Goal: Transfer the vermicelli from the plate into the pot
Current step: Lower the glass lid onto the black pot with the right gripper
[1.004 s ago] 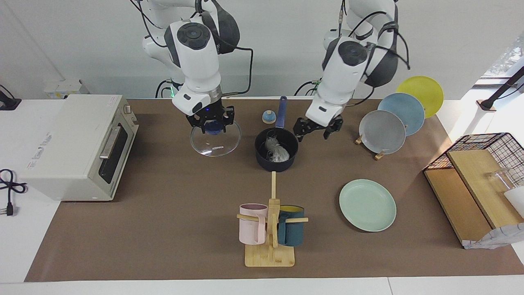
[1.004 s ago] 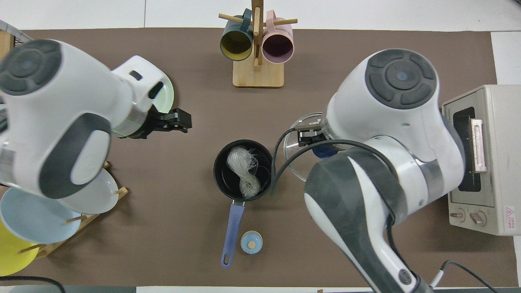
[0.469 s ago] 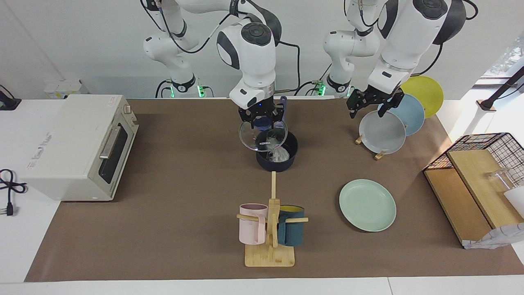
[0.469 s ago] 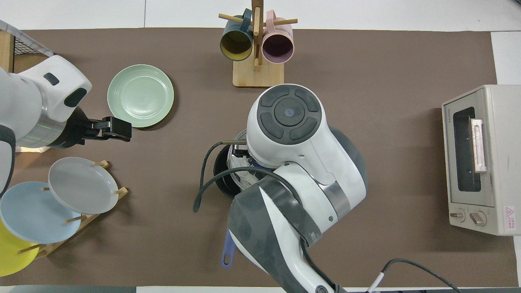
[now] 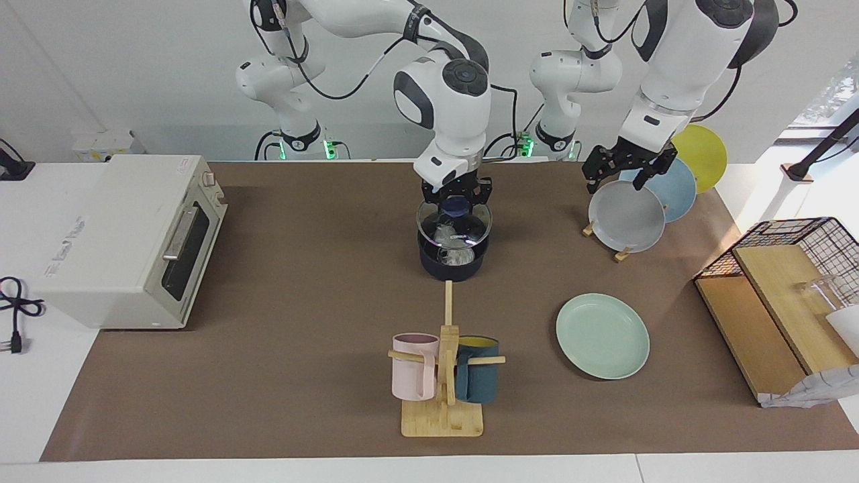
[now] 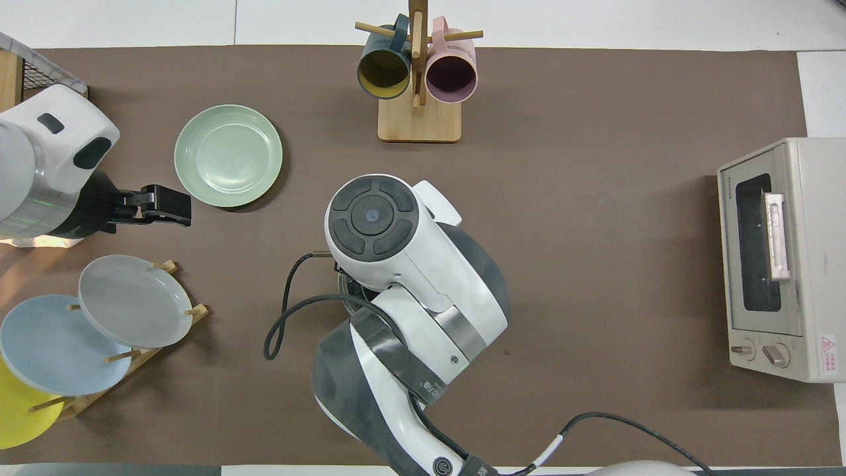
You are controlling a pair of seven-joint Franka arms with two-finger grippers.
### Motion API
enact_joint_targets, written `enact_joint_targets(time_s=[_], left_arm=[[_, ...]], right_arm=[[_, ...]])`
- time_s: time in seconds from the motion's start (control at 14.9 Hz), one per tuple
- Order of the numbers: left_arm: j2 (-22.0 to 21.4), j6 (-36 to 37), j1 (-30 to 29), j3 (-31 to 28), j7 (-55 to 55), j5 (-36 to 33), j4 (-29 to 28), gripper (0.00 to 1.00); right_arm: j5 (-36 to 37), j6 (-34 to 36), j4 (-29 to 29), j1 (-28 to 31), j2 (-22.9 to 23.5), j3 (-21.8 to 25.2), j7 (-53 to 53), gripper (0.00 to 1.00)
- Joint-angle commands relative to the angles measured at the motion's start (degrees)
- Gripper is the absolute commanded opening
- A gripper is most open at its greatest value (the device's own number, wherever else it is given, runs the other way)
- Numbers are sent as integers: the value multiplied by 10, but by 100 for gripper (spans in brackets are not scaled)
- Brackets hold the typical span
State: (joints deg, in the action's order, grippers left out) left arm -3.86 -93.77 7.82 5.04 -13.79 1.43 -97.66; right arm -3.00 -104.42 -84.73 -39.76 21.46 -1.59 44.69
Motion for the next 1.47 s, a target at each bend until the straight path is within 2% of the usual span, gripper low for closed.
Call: enact_joint_targets(time_s=[0.0,0.2,0.47,0.67,1.41], left_arm=[[19,46,-41,31,9,-8,53,100],[22,48,-49,42,12,-6,58,100],[18,51,-47,41,33,-6,36,100],[23,56,-47,41,32,-6,41,100],[22,72,-50,43,33,-6,42,100]], right_arm=[[9,3,25,0,16,0,9,0],[9,-3,23,2,28,0,12,0],[9,-28,1,-1,31,0,14,0],[10,-53,-24,-1,30,0,13,0],[9,-37,-32,1,26,0,13,0]])
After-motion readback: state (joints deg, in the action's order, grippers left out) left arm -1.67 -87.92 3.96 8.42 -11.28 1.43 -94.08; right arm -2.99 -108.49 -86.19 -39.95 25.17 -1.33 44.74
